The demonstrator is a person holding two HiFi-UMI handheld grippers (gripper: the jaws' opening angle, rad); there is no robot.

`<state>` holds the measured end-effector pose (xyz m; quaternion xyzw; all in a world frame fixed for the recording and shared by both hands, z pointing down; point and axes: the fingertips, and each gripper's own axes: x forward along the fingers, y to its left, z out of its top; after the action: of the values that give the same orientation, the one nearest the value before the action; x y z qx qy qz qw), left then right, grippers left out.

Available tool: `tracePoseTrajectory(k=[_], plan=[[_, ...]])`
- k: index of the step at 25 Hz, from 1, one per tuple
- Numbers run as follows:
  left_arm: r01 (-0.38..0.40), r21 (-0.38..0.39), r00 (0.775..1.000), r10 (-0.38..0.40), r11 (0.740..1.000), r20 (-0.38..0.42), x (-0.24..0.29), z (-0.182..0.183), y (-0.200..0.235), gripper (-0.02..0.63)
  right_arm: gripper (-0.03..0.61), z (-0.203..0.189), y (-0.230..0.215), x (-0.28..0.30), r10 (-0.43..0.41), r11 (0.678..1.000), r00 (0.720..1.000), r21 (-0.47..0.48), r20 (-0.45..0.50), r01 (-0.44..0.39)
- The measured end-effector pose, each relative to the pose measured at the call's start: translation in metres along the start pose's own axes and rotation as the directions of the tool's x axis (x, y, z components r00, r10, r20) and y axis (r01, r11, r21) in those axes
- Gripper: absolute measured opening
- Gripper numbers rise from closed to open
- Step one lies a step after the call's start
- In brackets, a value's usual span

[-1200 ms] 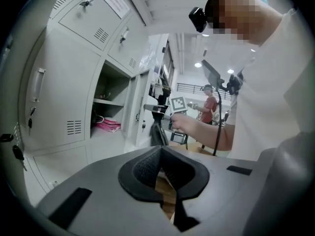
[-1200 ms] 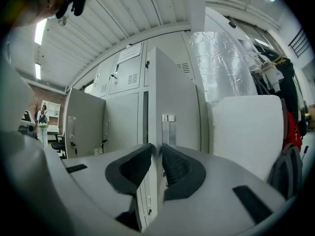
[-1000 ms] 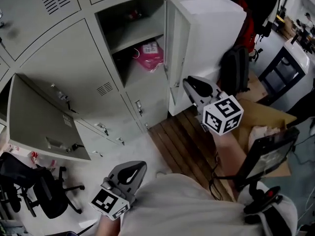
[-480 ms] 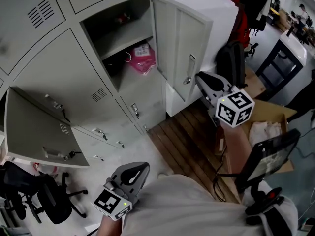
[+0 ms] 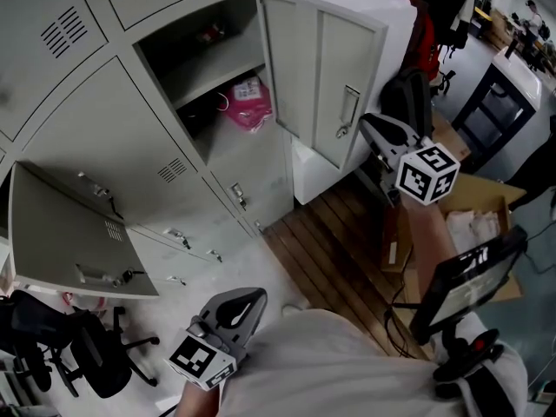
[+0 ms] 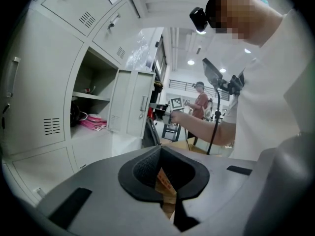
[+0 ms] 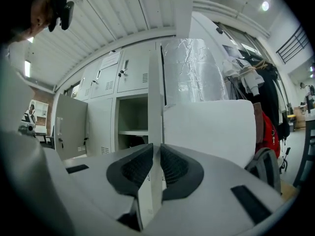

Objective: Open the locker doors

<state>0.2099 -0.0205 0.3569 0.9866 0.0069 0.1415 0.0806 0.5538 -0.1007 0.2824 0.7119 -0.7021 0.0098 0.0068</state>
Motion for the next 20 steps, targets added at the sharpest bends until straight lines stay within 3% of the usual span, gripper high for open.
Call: tracePoseTrajectory(k=[9,20], plan=[[-0.012,-0.007,1.0,0.012,1.0,-0.001,-0.003,-0.001,0.001,0.011,0.029,0.001,-0.019,0.002,0.016,1.0,1.0,-0.009,-0.006,-0.016],[-0.033,-0.009,0.999,0.033,0.999,0.005,-0.013,-0.005,0.002,0.011,0.029,0.0,-0.024,0.001,-0.033,0.999,0.999,-0.017,-0.003,0.033]])
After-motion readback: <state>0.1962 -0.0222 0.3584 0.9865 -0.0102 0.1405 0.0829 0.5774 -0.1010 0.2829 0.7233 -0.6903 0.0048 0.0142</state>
